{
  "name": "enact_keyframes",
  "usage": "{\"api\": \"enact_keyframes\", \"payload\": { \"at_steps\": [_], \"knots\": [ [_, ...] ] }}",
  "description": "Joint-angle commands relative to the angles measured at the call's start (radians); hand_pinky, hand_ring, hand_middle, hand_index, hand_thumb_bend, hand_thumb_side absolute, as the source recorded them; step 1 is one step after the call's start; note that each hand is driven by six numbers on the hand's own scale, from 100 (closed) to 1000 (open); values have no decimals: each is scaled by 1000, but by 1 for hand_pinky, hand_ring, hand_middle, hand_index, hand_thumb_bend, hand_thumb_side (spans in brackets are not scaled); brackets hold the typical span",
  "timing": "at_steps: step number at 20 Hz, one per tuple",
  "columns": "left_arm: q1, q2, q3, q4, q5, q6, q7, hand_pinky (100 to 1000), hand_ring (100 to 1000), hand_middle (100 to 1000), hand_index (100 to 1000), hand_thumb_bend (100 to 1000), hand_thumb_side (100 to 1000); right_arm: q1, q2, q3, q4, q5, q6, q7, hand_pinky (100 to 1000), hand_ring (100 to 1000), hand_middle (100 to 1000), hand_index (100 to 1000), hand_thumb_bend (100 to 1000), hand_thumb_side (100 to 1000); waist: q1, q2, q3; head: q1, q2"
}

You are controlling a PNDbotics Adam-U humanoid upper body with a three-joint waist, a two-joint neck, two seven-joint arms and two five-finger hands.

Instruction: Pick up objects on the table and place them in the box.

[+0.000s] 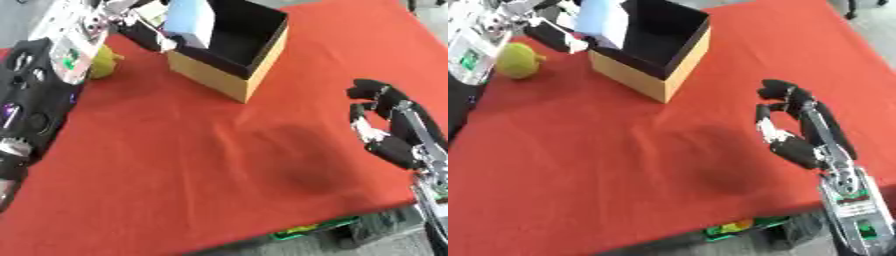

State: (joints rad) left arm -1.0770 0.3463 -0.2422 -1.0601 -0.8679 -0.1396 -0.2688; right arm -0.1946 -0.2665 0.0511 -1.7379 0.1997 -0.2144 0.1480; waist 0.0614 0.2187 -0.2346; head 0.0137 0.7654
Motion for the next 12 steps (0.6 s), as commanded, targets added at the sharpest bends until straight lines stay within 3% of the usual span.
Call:
{"api": "enact_keyframes", "payload": {
  "at_steps": [1,6,9,10,12],
  "knots": [
    [-43,-26,38,71,-85,36,106,709,680,621,745,411,188,-17,-14,8,-15,-10,-4,13,723,801,730,858,100,440,-2,-11,-11,15,5],
    [-47,-68,55,130,-172,81,264,752,760,773,853,452,219,-25,-13,13,-16,-15,-6,20,724,801,730,858,100,441,0,-4,-29,23,5],
    [-39,-78,56,146,-192,94,311,787,825,874,932,642,366,-27,-13,13,-17,-16,-6,21,724,801,730,858,100,443,0,-3,-31,23,5],
    [-37,-80,57,146,-193,98,327,789,836,892,947,772,445,-27,-13,13,-17,-16,-6,21,725,801,730,858,100,445,1,-2,-30,23,5],
    [-34,-79,63,139,-180,109,370,787,842,904,950,853,468,-26,-12,13,-16,-16,-6,22,725,800,729,858,100,449,1,-3,-28,21,5]
  ]
}}
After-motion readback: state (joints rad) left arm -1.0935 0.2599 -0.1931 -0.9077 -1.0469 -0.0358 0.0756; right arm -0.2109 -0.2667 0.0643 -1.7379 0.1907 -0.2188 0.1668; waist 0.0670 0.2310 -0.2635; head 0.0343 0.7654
